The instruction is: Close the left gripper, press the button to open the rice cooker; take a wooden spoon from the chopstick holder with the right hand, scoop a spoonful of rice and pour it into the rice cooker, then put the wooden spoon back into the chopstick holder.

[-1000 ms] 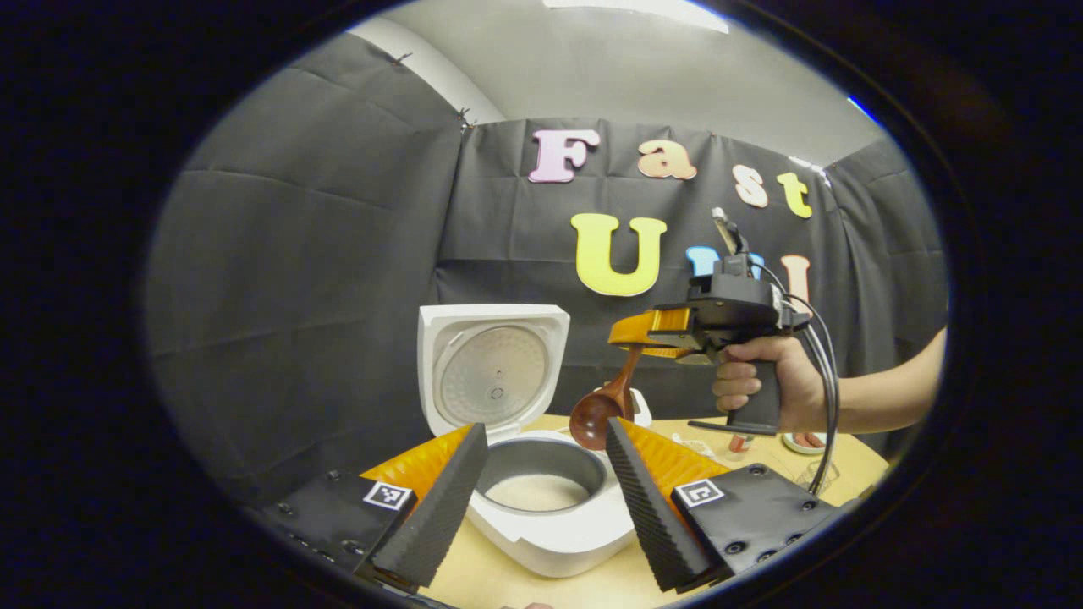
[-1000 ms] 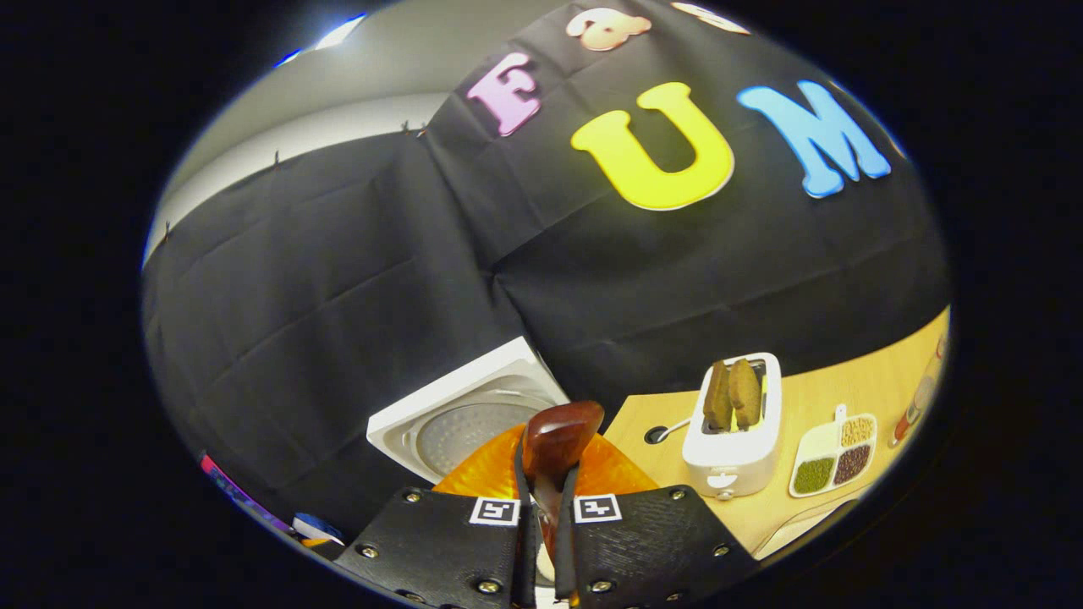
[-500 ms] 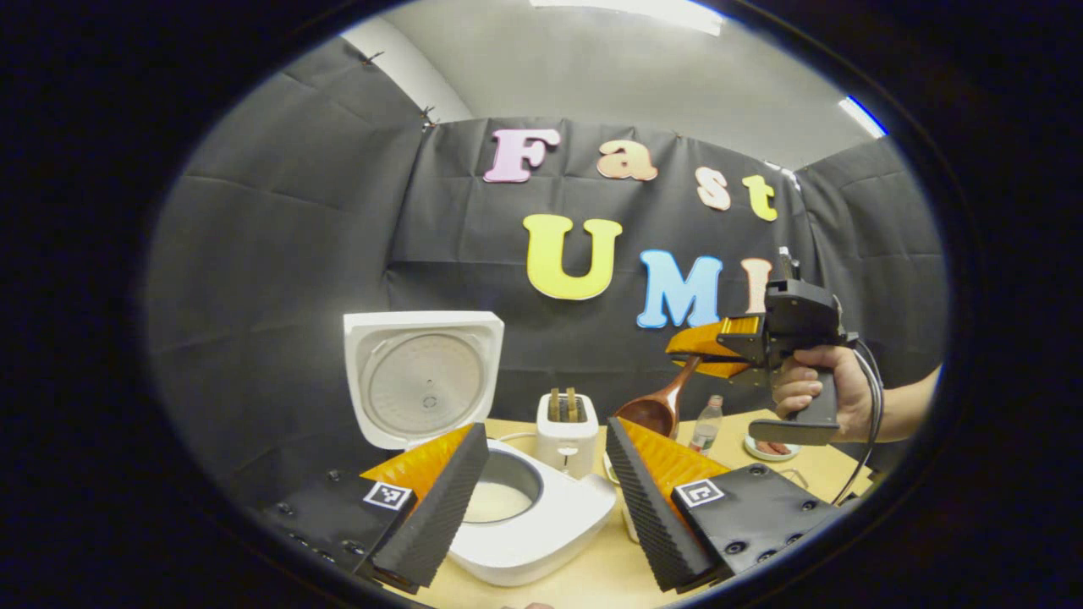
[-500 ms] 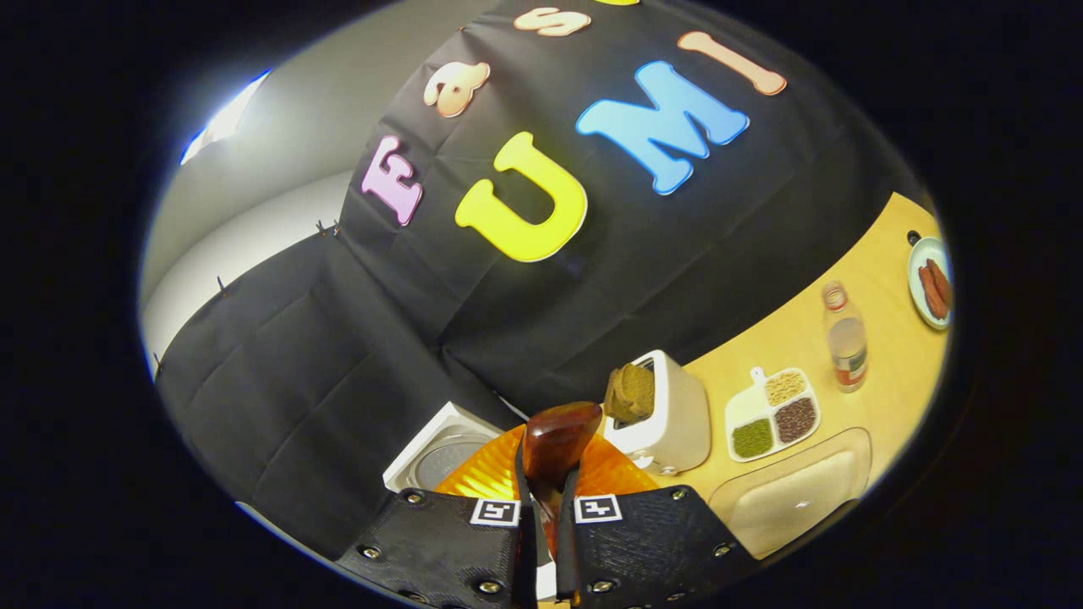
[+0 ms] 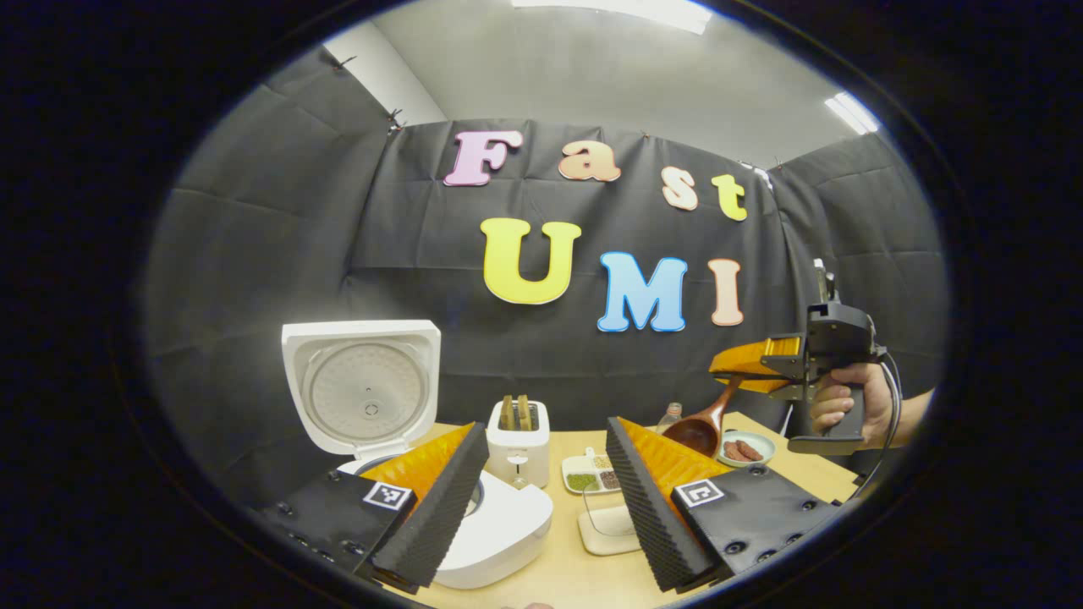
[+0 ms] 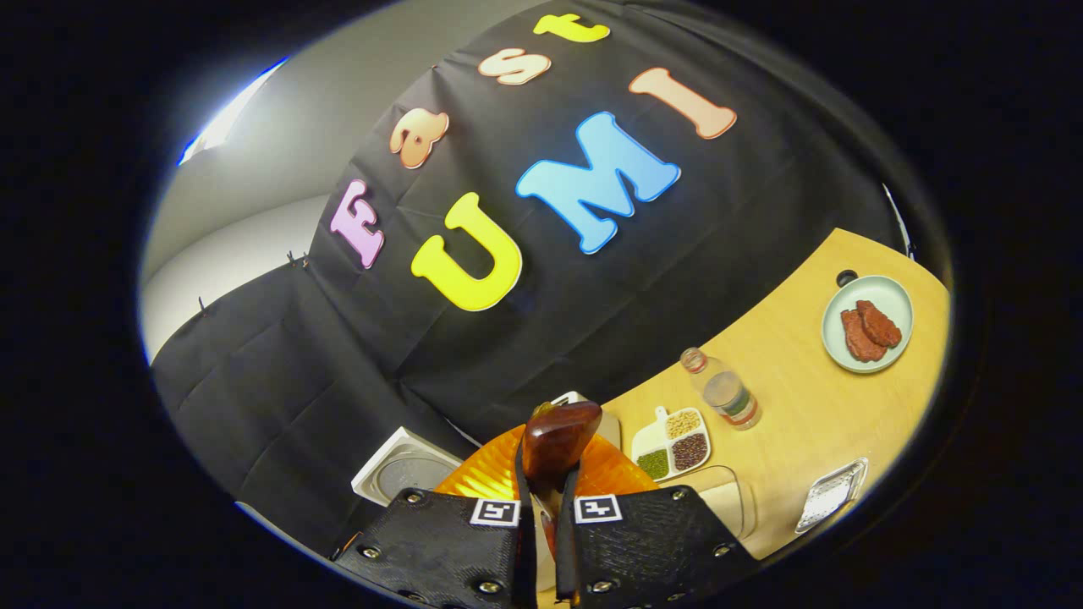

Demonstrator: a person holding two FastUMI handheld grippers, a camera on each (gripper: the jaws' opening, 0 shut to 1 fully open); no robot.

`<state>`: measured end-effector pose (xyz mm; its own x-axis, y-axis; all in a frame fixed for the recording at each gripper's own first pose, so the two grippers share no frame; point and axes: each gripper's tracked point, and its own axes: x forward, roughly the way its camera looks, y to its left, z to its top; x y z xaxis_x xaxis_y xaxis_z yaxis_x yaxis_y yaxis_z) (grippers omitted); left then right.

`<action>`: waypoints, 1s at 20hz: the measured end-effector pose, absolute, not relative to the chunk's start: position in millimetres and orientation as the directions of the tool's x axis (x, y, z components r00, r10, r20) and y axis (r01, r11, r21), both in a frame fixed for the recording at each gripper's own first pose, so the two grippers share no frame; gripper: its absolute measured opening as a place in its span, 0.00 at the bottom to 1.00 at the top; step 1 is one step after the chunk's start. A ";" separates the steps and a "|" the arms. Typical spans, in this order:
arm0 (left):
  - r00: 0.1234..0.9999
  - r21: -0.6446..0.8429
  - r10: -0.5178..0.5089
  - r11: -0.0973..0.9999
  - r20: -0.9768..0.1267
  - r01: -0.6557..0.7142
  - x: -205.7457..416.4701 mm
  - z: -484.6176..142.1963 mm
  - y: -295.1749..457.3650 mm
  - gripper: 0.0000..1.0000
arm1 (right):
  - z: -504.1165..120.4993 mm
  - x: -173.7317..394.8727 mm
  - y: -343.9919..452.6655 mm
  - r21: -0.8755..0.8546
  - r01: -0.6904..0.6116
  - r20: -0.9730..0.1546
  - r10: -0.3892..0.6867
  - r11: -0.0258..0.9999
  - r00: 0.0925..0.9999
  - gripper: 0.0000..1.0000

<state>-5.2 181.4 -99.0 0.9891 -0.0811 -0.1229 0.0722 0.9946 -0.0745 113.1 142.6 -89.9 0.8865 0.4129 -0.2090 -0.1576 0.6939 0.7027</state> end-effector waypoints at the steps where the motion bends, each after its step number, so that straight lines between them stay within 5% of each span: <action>1: 0.990 -0.075 -0.082 0.994 -0.118 0.073 -5.7 -96.5 176.6 0.98 | -93.0 109.7 129.4 0.703 -0.143 -0.215 0.400 0.696 0.891 0.09; 20: 0.983 -0.055 -0.067 0.997 -0.173 0.059 -22.1 -94.1 128.3 0.97 | -220.3 77.3 -34.1 0.366 0.185 -0.428 -0.011 0.912 0.904 0.09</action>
<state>-22.1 128.3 -94.1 0.9827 -0.0673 -0.1727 0.0586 0.9968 -0.0550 77.3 -34.1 -220.3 0.9036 -0.0113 -0.4283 0.1850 0.9120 0.3662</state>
